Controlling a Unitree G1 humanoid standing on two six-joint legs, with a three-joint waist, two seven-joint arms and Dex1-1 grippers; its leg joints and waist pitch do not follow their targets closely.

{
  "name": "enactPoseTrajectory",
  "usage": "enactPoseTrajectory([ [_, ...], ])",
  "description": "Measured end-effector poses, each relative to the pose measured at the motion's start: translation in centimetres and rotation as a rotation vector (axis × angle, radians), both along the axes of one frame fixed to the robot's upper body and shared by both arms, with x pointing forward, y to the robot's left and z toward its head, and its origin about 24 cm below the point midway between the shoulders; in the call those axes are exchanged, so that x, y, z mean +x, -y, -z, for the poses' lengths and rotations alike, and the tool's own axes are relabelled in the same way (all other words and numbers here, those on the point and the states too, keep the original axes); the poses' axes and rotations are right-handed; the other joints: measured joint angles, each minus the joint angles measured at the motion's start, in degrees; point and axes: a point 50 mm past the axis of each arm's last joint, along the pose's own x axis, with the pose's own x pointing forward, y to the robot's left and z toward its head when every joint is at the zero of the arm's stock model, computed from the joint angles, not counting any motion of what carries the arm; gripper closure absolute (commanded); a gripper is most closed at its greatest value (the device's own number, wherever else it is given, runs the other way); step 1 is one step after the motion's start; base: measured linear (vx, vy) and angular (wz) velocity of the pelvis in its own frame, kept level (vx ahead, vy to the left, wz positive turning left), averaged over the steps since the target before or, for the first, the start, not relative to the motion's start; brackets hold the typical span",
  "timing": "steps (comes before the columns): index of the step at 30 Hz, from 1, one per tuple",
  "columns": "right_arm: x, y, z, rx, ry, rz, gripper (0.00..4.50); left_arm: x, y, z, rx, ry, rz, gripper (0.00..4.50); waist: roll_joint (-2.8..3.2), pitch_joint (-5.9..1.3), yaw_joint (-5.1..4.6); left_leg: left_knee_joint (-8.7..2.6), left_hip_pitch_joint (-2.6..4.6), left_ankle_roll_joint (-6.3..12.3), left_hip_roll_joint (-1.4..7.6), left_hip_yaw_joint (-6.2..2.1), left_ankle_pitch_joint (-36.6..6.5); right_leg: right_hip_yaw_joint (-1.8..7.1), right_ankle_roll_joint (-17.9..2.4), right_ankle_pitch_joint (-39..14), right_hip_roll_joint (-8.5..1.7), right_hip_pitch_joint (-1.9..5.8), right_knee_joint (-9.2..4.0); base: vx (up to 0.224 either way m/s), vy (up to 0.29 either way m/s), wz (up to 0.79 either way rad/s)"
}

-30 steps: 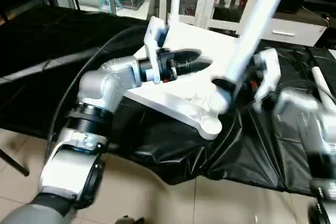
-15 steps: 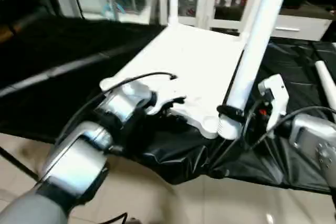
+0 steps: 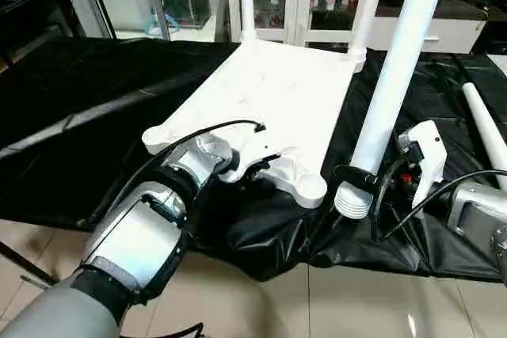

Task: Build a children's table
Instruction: Pick table leg, then rotate table base

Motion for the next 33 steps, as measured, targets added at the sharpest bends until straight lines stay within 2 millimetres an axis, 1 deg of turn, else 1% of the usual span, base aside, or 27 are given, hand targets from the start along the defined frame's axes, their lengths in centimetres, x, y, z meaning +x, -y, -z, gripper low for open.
enactPoseTrajectory([
  [2, 0.1, -0.1, -0.1, -0.001, 0.004, -0.004, 2.64, 0.1, -0.2, 0.1, 0.052, 0.026, 0.006, 2.67, 0.00, 0.00, -0.19, 0.00, -0.02, 0.12, -0.01, 0.00, 0.00, 0.00, 0.00, 0.00, -0.02, 0.00, -0.01, 0.000, 0.000, 0.00],
  [4, 0.2, -0.2, -0.2, -0.002, 0.009, -0.009, 2.64, 0.1, -0.1, 0.1, 0.094, 0.045, 0.033, 2.75, 0.01, -0.01, -0.27, 0.00, 0.01, 0.30, -0.01, 0.00, 0.10, 0.00, 0.00, 0.00, -0.02, 0.01, 0.00, 0.000, 0.000, 0.00],
  [8, 0.4, -0.5, -0.3, -0.004, 0.011, -0.024, 2.64, 0.2, -0.2, 0.0, 0.145, 0.064, 0.058, 3.06, 0.03, -0.02, -0.53, 0.00, 0.10, 0.30, -0.01, 0.03, 0.11, -0.01, 0.00, 0.00, -0.02, 0.06, 0.00, 0.000, 0.000, 0.00],
  [14, 0.6, -0.8, -0.5, -0.006, 0.018, -0.035, 2.64, 0.1, -0.3, -0.1, 0.217, 0.079, 0.123, 3.34, 0.00, -0.02, -0.85, -0.01, 0.20, 0.30, -0.01, 0.08, 0.11, 0.02, 0.01, -0.01, -0.03, 0.12, -0.02, 0.000, 0.000, 0.00],
  [18, 0.6, -0.8, -0.5, -0.008, 0.022, -0.033, 2.64, 0.0, -0.7, -0.3, 0.230, 0.033, 0.140, 3.52, 0.01, -0.03, -1.22, -0.16, 0.32, 0.31, -0.01, 0.11, 0.11, 0.02, 0.02, -0.01, -0.03, 0.14, -0.03, 0.000, 0.000, 0.00],
  [22, 0.9, -0.7, -0.5, -0.005, 0.033, -0.018, 2.64, 0.0, -1.1, -0.2, 0.177, -0.023, 0.077, 3.68, 0.10, -0.11, -1.48, -0.25, 0.44, 0.31, -0.01, 0.15, 0.11, 0.03, 0.03, -0.02, -0.03, 0.20, -0.03, 0.000, 0.000, 0.00],
  [25, 1.2, -0.8, -0.1, 0.001, 0.027, 0.007, 2.64, -0.1, -1.5, 0.3, 0.148, -0.024, 0.032, 3.71, 0.02, -0.11, -1.96, -0.25, 0.57, 0.31, -0.04, 0.20, 0.11, 0.06, 0.03, -0.03, -0.06, 0.28, -0.04, 0.000, 0.000, 0.00],
  [28, 1.3, -0.9, 0.0, 0.001, 0.031, 0.018, 2.64, 0.0, -1.9, 0.6, 0.129, -0.006, -0.017, 3.72, -0.16, 0.01, -2.71, -0.25, 0.81, 0.26, -0.10, 0.23, 0.08, 0.09, 0.05, -0.04, -0.06, 0.40, -0.10, 0.000, 0.000, 0.00],
  [29, 1.5, -1.0, 0.0, 0.005, 0.033, 0.022, 2.64, 0.0, -2.3, 0.8, 0.115, -0.003, -0.047, 3.72, -0.33, 0.06, -3.36, -0.25, 0.86, 0.02, -0.11, 0.21, -0.07, 0.01, 0.06, -0.04, -0.06, 0.43, -0.24, 0.000, 0.000, 0.00],
  [30, 1.6, -1.0, 0.1, 0.010, 0.033, 0.030, 2.64, 0.0, -2.6, 0.9, 0.107, 0.002, -0.068, 3.72, -0.36, 0.08, -3.74, -0.25, 0.91, 0.02, -0.11, 0.16, -0.07, -0.10, 0.06, -0.04, -0.06, 0.46, -0.32, 0.000, 0.000, 0.00],
  [31, 1.8, -1.0, 0.1, 0.011, 0.031, 0.037, 2.64, 0.0, -2.9, 1.0, 0.104, 0.007, -0.087, 3.72, -0.36, 0.08, -3.98, -0.25, 0.89, 0.01, -0.11, -0.01, -0.07, -0.39, 0.07, -0.04, -0.10, 0.50, -0.56, 0.000, 0.000, 0.00],
  [32, 2.0, -1.1, 0.1, 0.015, 0.034, 0.041, 2.64, -0.1, -3.3, 1.2, 0.101, 0.019, -0.102, 3.72, -0.33, 0.06, -4.38, -0.29, 0.84, 0.00, -0.07, -0.39, -0.08, -0.94, 0.07, -0.04, -0.13, 0.61, -1.16, -0.034, 0.023, -0.18],
  [33, 2.1, -1.2, 0.0, 0.018, 0.038, 0.039, 2.64, -0.2, -3.8, 1.3, 0.099, 0.028, -0.115, 3.72, -0.34, 0.06, -4.73, -0.29, 0.84, 0.00, -0.07, -0.72, -0.08, -1.31, 0.07, -0.04, -0.12, 0.73, -1.52, -0.034, 0.023, -0.18],
])
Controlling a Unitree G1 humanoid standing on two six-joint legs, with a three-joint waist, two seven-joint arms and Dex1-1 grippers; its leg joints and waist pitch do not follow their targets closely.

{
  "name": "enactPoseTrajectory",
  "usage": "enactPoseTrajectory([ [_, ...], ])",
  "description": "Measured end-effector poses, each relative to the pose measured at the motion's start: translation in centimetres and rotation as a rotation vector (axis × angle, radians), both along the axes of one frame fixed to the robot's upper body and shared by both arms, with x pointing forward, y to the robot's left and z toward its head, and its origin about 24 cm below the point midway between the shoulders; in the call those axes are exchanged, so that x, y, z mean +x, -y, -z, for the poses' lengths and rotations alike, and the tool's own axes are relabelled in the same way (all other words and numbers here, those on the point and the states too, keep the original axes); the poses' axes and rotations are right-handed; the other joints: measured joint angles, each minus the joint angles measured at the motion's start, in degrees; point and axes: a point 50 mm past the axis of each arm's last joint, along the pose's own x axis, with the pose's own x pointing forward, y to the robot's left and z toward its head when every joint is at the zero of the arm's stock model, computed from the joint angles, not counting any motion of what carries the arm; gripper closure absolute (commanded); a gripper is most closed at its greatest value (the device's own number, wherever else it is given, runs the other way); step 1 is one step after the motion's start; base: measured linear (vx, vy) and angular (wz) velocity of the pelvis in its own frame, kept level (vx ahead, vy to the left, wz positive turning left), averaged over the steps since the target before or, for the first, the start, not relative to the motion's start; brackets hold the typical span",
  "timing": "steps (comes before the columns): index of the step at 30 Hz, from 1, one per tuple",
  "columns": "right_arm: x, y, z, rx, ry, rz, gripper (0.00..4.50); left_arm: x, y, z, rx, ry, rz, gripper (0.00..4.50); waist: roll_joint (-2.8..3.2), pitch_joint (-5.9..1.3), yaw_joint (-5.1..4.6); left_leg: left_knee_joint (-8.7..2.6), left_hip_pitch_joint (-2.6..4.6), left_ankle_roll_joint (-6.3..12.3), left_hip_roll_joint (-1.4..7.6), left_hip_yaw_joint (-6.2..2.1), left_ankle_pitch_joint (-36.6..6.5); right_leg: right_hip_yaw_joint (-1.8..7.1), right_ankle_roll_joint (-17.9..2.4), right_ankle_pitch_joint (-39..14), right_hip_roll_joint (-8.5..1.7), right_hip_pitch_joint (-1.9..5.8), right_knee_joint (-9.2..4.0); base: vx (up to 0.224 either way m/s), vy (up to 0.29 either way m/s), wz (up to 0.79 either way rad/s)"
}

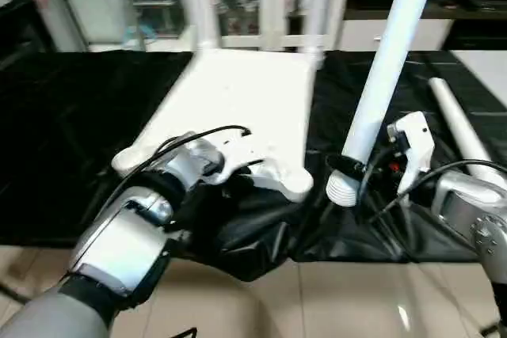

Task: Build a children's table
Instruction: Rotate table base

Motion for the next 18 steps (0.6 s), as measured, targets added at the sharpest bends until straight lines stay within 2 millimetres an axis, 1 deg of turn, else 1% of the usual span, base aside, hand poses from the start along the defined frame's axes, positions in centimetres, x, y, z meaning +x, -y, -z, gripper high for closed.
enactPoseTrajectory([
  [1, 0.0, 0.0, 0.0, 0.001, 0.001, 0.000, 2.64, -0.1, -0.4, 0.2, -0.004, 0.004, -0.014, 3.74, 0.08, -0.05, -0.52, 0.00, 0.00, -0.01, 0.04, -0.46, -0.01, -0.70, 0.00, 0.00, -0.01, 0.31, -0.54, 0.000, 0.000, 0.00],
  [2, 0.1, 0.0, 0.0, 0.002, 0.000, 0.001, 2.64, -0.2, -0.8, 0.3, -0.008, 0.002, -0.034, 3.76, 0.15, -0.10, -1.18, 0.00, 0.06, -0.03, 0.38, -0.67, -0.02, -1.65, 0.00, 0.00, -0.08, 0.79, -1.36, 0.000, 0.000, 0.00],
  [4, 0.2, -0.1, 0.1, 0.007, -0.003, 0.000, 2.64, -0.4, -1.3, 0.5, -0.014, -0.004, -0.058, 3.81, 0.52, -0.16, -2.40, -0.10, 0.22, -0.07, 0.91, -0.98, -0.07, -3.12, 0.04, -0.03, -0.15, 1.67, -2.66, 0.000, 0.000, 0.00],
  [5, 0.3, -0.2, 0.1, 0.011, -0.004, 0.000, 2.64, -0.5, -1.5, 0.5, -0.017, -0.006, -0.071, 3.84, 0.53, -0.03, -3.13, -0.20, 0.51, -0.10, 1.01, -1.18, -0.09, -3.30, 0.06, -0.12, -0.17, 2.19, -2.71, 0.000, 0.000, 0.00],
  [6, 0.3, -0.2, 0.1, 0.012, -0.005, 0.001, 2.64, -0.6, -1.6, 0.6, -0.027, -0.006, -0.079, 3.84, -0.01, 0.35, -3.08, -0.37, 1.00, -0.11, 0.91, -1.07, -0.09, -2.13, 0.16, -1.75, -0.11, 2.07, -0.14, 0.000, 0.000, 0.00],
  [7, 0.3, -0.3, 0.2, 0.015, -0.007, 0.000, 2.64, -0.9, -1.3, 0.6, -0.045, -0.006, -0.071, 3.87, -0.81, 0.47, -3.05, -0.37, 1.53, -0.13, 0.34, -0.81, -0.09, -0.19, -0.33, -3.54, -0.16, 1.98, 2.91, 0.000, 0.000, 0.00],
  [8, 0.5, -0.4, 0.1, 0.019, -0.004, -0.004, 2.64, -1.5, -0.8, 0.9, -0.088, -0.003, -0.050, 3.93, -2.69, 0.71, -2.05, -0.51, 2.60, -0.53, -0.62, -0.23, -0.34, 1.69, 0.32, -3.85, -0.33, 1.63, 4.14, 0.003, -0.068, 0.04],
  [9, 0.5, -0.5, 0.0, 0.021, -0.003, -0.004, 2.64, -1.9, -0.5, 1.0, -0.121, -0.005, -0.036, 3.95, -3.19, 0.80, -1.31, 0.08, 3.11, -0.77, -1.11, -0.36, -0.84, 1.55, 0.45, -3.83, -0.46, 0.98, 4.16, 0.003, -0.068, 0.04],
  [10, 0.7, -0.6, -0.2, 0.022, 0.004, -0.007, 2.64, -2.3, 0.1, 0.9, -0.147, -0.006, -0.012, 3.95, -3.02, 0.62, -0.19, 1.39, 2.98, 0.14, -1.19, -0.34, -1.99, 1.29, 0.45, -3.83, -0.57, 0.58, 4.24, 0.014, -0.057, -0.21],
  [11, 0.9, -0.8, -0.4, 0.029, 0.016, -0.012, 2.64, -2.6, 0.7, 0.6, -0.179, -0.004, 0.022, 3.96, -2.84, 0.53, 0.97, 1.65, 2.30, 0.87, -1.73, -0.97, -2.42, 0.70, 0.47, -3.81, -0.69, 0.33, 4.34, 0.071, -0.013, -0.17],
  [12, 0.9, -0.9, -0.4, 0.032, 0.016, -0.014, 2.64, -2.8, 1.0, 0.4, -0.200, 0.001, 0.038, 3.99, -2.70, 0.43, 1.39, 1.23, 1.97, 0.56, -1.77, -1.44, -2.22, 0.70, 0.47, -3.81, -0.62, 0.05, 4.30, 0.071, -0.013, -0.17],
  [13, 0.8, -0.8, -0.2, 0.033, 0.009, -0.014, 2.64, -3.2, 1.4, 0.3, -0.231, 0.001, 0.064, 4.08, -3.06, 0.44, 1.60, 0.34, 1.64, -0.57, -1.65, -1.45, -1.50, 0.69, 0.37, -3.71, -0.55, -0.29, 3.92, 0.070, -0.024, 0.09],
  [14, 0.8, -0.9, -0.2, 0.033, 0.007, -0.019, 2.64, -3.5, 1.7, 0.1, -0.254, -0.004, 0.089, 4.26, -3.20, 0.34, 1.85, 0.18, 1.08, -0.58, -1.38, -1.36, -1.17, 0.82, -0.48, -2.88, -0.13, -0.46, 3.23, 0.000, 0.000, 0.00],
  [16, 0.8, -1.1, -0.1, 0.033, 0.005, -0.034, 2.64, -3.8, 1.7, 0.1, -0.264, -0.018, 0.115, 4.35, -3.48, 0.30, 2.33, 0.25, 0.95, -0.15, -1.44, -1.14, -1.12, 1.32, -0.89, -0.84, 0.05, -0.43, 2.64, 0.000, 0.000, 0.00],
  [17, 0.8, -1.3, -0.1, 0.031, 0.004, -0.045, 2.64, -3.9, 1.7, 0.0, -0.258, -0.018, 0.138, 4.41, -3.49, 0.29, 2.64, 0.15, 0.97, -0.13, -1.44, -1.07, -1.15, 1.38, -1.04, -0.68, 0.08, -0.44, 2.52, 0.000, 0.000, 0.00],
  [18, 0.8, -1.4, -0.2, 0.030, 0.005, -0.052, 2.64, -3.9, 1.7, -0.1, -0.254, -0.012, 0.150, 4.47, -3.48, 0.30, 2.72, 0.03, 0.98, -0.13, -1.44, -1.02, -1.15, 1.38, -0.97, -0.72, 0.08, -0.46, 2.47, 0.000, 0.000, 0.00],
])
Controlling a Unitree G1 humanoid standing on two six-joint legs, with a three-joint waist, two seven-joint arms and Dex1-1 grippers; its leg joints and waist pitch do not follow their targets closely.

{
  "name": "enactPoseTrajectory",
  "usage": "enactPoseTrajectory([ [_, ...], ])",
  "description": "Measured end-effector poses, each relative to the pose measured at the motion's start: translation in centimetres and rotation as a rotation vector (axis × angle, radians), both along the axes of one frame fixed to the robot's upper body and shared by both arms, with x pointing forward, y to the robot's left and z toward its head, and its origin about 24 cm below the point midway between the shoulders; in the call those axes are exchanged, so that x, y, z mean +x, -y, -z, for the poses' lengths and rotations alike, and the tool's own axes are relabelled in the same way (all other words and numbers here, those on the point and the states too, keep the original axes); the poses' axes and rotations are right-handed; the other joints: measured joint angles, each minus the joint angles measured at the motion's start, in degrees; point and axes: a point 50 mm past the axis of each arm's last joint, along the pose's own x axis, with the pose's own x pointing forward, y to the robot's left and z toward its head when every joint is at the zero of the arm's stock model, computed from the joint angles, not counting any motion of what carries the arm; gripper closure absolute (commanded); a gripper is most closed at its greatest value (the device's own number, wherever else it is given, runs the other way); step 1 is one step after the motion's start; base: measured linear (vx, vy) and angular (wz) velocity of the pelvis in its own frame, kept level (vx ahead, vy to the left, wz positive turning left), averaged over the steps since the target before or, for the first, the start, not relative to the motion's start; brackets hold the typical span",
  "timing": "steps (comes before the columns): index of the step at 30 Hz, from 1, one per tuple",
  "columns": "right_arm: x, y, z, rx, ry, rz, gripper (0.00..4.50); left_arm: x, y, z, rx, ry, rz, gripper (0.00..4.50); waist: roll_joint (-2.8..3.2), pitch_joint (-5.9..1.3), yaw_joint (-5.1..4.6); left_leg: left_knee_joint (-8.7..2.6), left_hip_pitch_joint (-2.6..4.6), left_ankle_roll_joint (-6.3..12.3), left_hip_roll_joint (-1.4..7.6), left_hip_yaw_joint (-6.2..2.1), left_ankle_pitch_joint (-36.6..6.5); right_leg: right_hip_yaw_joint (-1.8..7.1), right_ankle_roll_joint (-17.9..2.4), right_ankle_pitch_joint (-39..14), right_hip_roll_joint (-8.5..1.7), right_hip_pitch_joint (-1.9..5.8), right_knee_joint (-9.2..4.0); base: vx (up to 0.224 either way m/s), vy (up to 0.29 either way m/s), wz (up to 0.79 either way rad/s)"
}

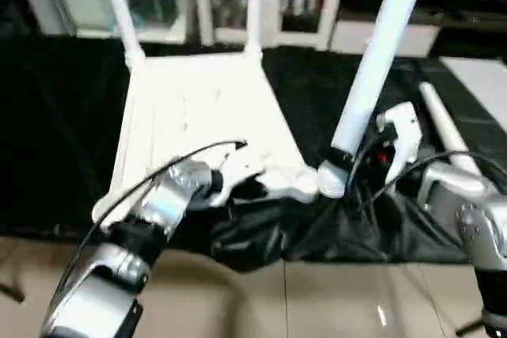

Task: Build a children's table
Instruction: Rotate table base

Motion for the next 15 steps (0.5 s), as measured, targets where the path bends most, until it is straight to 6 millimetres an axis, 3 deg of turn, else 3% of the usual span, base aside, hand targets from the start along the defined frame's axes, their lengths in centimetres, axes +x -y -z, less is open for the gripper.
enactPoseTrajectory([
  [6, 0.22, -0.05, 0.30, 0.020, 0.003, 0.002, 2.64, -0.15, -0.56, -0.28, 0.035, 0.067, 0.048, 4.50, -0.05, 0.03, -0.28, -0.43, 0.01, -0.03, 0.09, 0.20, 0.02, 0.00, 0.28, -0.17, 0.06, -0.24, -0.04, 0.000, 0.000, 0.00],
  [7, 0.23, -0.11, 0.37, 0.024, 0.001, 0.001, 2.64, -0.16, -0.57, -0.31, 0.036, 0.075, 0.055, 4.20, -0.05, 0.03, -0.32, -0.47, 0.01, -0.05, 0.13, 0.29, 0.03, 0.01, 0.29, -0.18, 0.06, -0.27, -0.04, 0.000, 0.000, 0.00],
  [15, 0.79, -0.26, 0.55, 0.039, -0.001, 0.006, 2.64, -0.18, -0.99, 0.18, 0.062, 0.019, 0.048, 3.59, -0.19, 0.11, -0.25, -0.54, -0.13, -0.37, 0.36, 0.64, -0.12, -0.01, 0.37, -0.23, 0.06, -0.30, -0.29, 0.000, 0.000, 0.00],
])
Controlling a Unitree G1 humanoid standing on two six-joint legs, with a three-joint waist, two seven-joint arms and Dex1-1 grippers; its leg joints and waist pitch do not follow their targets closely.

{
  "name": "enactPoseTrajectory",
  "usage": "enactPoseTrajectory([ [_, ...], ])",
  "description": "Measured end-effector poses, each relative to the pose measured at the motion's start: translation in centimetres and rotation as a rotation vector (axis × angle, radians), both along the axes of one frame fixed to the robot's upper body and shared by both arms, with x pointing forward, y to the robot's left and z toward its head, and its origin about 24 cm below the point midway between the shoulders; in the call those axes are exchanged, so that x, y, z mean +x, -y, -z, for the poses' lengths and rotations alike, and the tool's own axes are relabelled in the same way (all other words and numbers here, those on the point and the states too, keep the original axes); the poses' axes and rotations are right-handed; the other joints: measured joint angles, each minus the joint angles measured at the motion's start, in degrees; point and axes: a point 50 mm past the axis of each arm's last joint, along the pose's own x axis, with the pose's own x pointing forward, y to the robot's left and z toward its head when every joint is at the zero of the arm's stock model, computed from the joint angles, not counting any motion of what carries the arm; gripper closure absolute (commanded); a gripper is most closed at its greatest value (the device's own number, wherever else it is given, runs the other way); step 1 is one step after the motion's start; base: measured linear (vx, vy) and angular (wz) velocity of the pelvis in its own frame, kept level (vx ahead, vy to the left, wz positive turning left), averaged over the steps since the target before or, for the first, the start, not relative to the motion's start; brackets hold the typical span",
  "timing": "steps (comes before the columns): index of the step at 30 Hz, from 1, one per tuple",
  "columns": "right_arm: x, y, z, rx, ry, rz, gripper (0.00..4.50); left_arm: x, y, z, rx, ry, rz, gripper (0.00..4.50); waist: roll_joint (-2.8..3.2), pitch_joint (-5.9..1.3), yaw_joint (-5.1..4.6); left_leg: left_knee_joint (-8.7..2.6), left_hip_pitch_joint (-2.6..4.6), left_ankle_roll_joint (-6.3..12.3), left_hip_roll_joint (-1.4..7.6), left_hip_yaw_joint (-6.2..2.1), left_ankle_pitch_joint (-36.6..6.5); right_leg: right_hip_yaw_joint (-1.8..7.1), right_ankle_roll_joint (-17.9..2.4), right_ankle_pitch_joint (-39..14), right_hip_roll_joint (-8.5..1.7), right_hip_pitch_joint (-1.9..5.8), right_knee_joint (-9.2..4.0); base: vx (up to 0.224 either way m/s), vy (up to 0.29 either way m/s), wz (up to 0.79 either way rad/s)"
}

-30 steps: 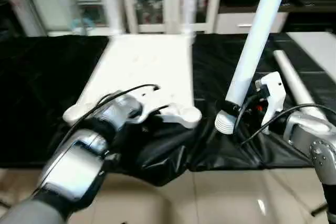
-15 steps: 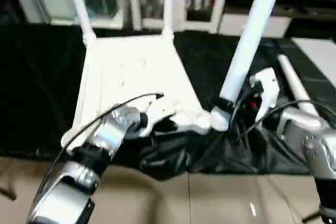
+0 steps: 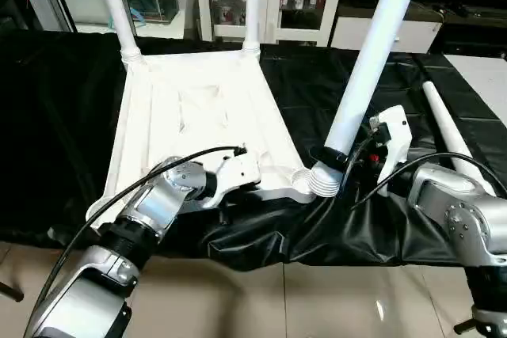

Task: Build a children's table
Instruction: Rotate table base, then insert table leg to table base

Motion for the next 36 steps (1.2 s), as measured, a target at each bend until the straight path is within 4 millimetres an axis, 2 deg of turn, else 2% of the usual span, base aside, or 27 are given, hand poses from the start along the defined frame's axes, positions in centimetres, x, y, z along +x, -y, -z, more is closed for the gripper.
enactPoseTrajectory([
  [4, 0.5, -0.3, -0.7, 0.004, 0.030, -0.010, 2.64, 0.2, 0.0, 0.0, 0.005, -0.031, 0.009, 3.43, 0.00, -0.01, 0.19, -0.08, 0.04, 0.04, 0.00, 0.01, 0.02, 0.00, 0.00, 0.00, 0.00, 0.01, -0.01, 0.000, 0.000, 0.00],
  [5, 0.6, -0.3, -0.8, 0.003, 0.036, -0.008, 2.64, 0.2, 0.1, 0.1, 0.003, -0.037, 0.005, 3.74, 0.00, -0.01, 0.20, -0.09, 0.06, 0.04, 0.00, 0.02, 0.02, 0.00, -0.01, 0.00, 0.00, 0.02, 0.00, 0.000, 0.000, 0.00],
  [9, 1.0, -0.3, -0.5, -0.005, 0.034, -0.014, 2.64, 0.4, 0.3, 0.0, -0.012, -0.051, -0.012, 3.92, -0.01, -0.01, 0.33, -0.08, 0.07, 0.00, 0.04, 0.11, 0.03, 0.00, 0.00, 0.00, -0.01, 0.04, 0.00, 0.000, 0.000, 0.00],
  [10, 1.0, -0.4, -0.4, -0.006, 0.033, -0.023, 2.64, 0.4, 0.3, 0.0, -0.019, -0.056, -0.015, 4.19, -0.02, -0.01, 0.32, -0.08, 0.07, -0.01, 0.04, 0.13, 0.04, 0.01, 0.00, 0.00, -0.01, 0.04, 0.00, 0.000, 0.000, 0.00],
  [13, 1.3, -0.7, -0.3, -0.005, 0.036, -0.061, 2.64, 0.4, 0.2, 0.0, -0.042, -0.081, -0.021, 4.23, -0.05, -0.01, 0.32, -0.07, 0.06, -0.02, 0.05, 0.17, 0.04, 0.02, 0.00, 0.00, -0.02, 0.04, -0.01, 0.000, 0.000, 0.00],
  [17, 2.0, -0.9, 0.4, -0.026, 0.021, -0.071, 2.64, 0.4, 0.2, -0.1, -0.048, -0.099, -0.014, 4.50, -0.04, -0.01, 0.30, -0.13, 0.05, 0.26, 0.06, 0.18, 0.20, 0.03, -0.01, 0.00, -0.02, 0.02, -0.03, 0.000, 0.000, 0.00],
  [24, 2.5, -1.3, 2.1, -0.064, -0.027, -0.108, 2.64, 0.3, 0.4, -0.1, -0.056, -0.107, -0.010, 4.50, -0.19, 0.01, 0.33, -0.30, 0.10, 0.27, 0.06, 0.23, 0.20, 0.03, -0.01, -0.04, -0.02, 0.00, -0.03, 0.000, 0.000, 0.00],
  [26, 2.5, -1.3, 2.1, -0.060, -0.032, -0.124, 2.64, 0.3, 0.4, -0.1, -0.058, -0.108, -0.011, 4.50, -0.21, 0.02, 0.32, -0.30, 0.11, 0.27, 0.06, 0.25, 0.20, 0.05, -0.01, -0.05, -0.02, -0.01, -0.02, 0.000, 0.000, 0.00],
  [31, 2.7, -1.6, 2.2, -0.085, -0.028, -0.154, 2.64, 0.3, 0.3, -0.1, -0.055, -0.110, -0.016, 4.50, -0.73, -0.08, 0.31, -0.30, 0.16, 0.27, 0.08, 0.30, 0.20, 0.07, 0.03, -0.07, -0.02, 0.01, -0.01, 0.000, 0.000, 0.00],
  [36, 3.2, -1.6, 2.6, -0.064, -0.028, -0.140, 2.64, 0.3, 0.3, -0.1, -0.056, -0.111, -0.020, 4.50, -0.77, -0.08, 0.22, -0.30, 0.19, 0.27, 0.08, 0.37, 0.21, 0.14, 0.02, -0.06, -0.02, 0.00, -0.01, 0.000, 0.000, 0.00],
])
